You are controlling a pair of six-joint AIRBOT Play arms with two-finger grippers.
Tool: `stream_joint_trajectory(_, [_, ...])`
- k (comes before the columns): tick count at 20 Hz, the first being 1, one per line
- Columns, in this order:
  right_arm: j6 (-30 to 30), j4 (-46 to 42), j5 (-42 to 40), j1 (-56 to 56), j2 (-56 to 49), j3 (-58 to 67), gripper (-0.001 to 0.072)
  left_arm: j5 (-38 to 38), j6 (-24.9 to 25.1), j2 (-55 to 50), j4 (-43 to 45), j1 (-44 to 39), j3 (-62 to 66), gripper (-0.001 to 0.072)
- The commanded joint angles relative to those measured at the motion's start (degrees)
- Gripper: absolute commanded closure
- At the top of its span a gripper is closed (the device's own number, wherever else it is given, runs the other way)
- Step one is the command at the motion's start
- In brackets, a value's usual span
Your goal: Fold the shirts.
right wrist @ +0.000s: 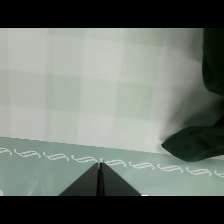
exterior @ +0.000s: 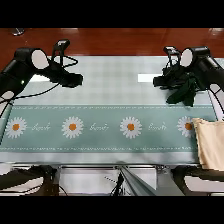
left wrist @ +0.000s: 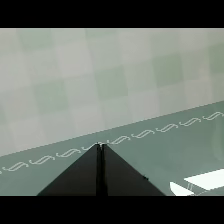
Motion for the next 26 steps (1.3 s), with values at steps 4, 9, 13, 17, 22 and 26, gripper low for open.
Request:
stream_joint_trajectory(4, [0.0, 0.0, 0.0, 0.1, 0.0, 0.1, 0.0684, 0.0, 0.0, 0.0, 0.0, 0.0, 0.0, 0.0683])
stream_joint_trajectory(9, [0.0, 0.0, 0.0, 0.1, 0.0, 0.1, 0.0684, 0.0, 0.0, 0.0, 0.0, 0.0, 0.0, 0.0683])
stream_joint_trajectory(13, [0.0, 0.1, -0.9, 0.1, 0.0, 0.0, 0.0684, 0.0, 0.0, 0.0, 0.0, 0.0, 0.0, 0.0682])
stream_joint_trajectory(17, [-0.1, -0.8, -8.2, 0.1, -0.1, 0.0, 0.0684, 0.0, 0.0, 0.0, 0.0, 0.0, 0.0, 0.0683])
stream_joint_trajectory(22, [4.7, -20.3, -26.9, -1.6, -0.3, 0.0, 0.0078, 9.6, 0.6, -0.1, 5.7, 0.7, 0.0, -0.0008])
stream_joint_trajectory(26, [15.9, -25.7, -35.8, -10.5, -2.0, 0.1, 0.0079, 12.1, 0.6, -0.1, 13.7, 4.0, 0.0, 0.0003])
